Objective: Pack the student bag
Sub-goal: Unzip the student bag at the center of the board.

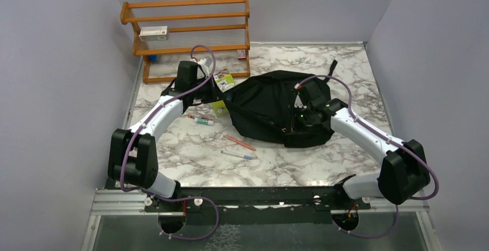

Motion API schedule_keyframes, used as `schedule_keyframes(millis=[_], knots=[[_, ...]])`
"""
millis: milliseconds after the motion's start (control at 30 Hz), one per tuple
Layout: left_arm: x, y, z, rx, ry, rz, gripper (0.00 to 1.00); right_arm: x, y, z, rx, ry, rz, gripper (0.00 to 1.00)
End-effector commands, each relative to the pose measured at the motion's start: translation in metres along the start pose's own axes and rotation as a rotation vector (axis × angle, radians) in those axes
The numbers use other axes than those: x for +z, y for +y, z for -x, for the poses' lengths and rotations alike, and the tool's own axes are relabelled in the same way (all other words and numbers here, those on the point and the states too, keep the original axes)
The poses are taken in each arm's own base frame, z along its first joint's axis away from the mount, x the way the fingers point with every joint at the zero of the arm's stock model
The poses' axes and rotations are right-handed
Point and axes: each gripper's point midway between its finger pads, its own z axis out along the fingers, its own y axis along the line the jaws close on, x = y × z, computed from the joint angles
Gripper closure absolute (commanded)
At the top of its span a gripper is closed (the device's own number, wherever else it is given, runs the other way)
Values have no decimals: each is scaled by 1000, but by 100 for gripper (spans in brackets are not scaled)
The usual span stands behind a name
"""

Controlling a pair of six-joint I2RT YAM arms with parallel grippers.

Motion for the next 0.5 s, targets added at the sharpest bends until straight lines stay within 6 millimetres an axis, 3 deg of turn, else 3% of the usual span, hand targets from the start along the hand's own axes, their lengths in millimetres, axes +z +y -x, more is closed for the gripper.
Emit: schedule_keyframes(millis=[0, 300, 467], knots=[[-16, 10, 45, 87, -168, 10, 100, -14, -26, -27, -14, 103, -114, 95], [-3, -10, 25, 81, -87, -142, 100, -59, 18, 37, -136, -206, 60, 64], [1, -25, 11, 112, -49, -161, 100, -65, 54, 61, -252, -329, 244, 48]])
